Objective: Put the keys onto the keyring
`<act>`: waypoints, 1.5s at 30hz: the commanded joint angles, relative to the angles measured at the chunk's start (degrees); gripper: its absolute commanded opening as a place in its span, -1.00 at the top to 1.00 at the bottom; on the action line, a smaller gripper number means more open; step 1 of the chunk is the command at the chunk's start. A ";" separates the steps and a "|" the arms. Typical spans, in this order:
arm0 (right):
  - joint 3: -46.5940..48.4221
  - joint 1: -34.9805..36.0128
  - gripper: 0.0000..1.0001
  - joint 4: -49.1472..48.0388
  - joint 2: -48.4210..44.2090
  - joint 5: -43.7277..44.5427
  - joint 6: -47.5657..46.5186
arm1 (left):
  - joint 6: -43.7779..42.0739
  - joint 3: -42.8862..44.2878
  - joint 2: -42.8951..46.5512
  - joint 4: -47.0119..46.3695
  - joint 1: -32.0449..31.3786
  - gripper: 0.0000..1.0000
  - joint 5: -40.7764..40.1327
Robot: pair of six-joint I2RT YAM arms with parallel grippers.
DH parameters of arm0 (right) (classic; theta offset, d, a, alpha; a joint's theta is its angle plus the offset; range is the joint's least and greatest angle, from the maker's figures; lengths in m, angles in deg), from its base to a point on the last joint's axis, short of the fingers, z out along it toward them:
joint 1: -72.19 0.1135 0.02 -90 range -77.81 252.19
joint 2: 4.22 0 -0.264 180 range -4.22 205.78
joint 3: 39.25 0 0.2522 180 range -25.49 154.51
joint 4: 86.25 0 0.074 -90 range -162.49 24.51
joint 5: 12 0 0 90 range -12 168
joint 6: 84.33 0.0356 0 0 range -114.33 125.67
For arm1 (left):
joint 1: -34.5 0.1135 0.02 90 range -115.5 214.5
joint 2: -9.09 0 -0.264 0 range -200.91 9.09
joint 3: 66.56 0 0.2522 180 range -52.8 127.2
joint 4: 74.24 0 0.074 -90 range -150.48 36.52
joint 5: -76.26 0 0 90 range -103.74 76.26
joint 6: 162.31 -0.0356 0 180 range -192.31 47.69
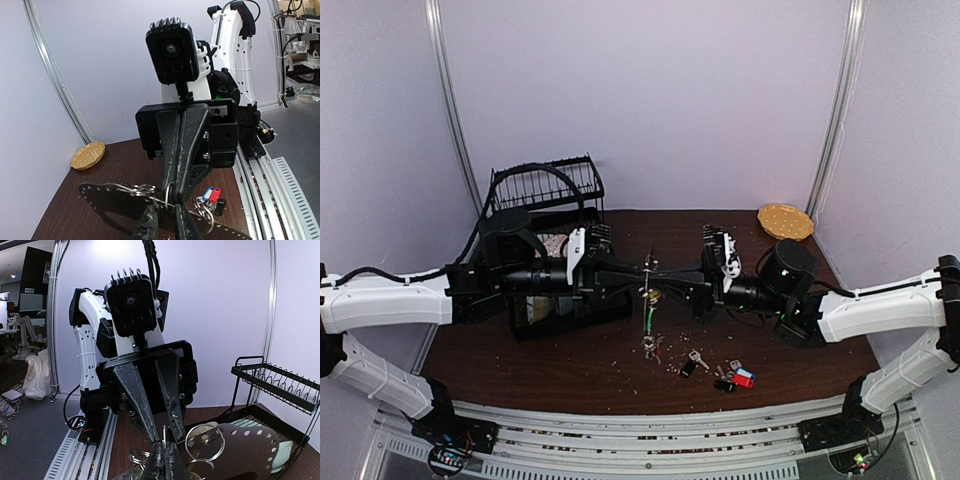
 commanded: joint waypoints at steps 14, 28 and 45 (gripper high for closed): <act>6.64 -0.32 0.26 31.33 -8.70 5.11 -17.42 | -15.01 7.20 -0.47 18.92 -0.58 1.00 -18.75; 13.63 -0.04 0.49 39.60 -2.13 6.31 -26.68 | -18.61 10.88 -1.22 25.17 -3.64 1.00 -18.92; 14.58 0.32 0.86 39.30 1.21 4.71 -26.28 | -17.91 11.78 -2.22 25.29 -3.73 1.00 -16.28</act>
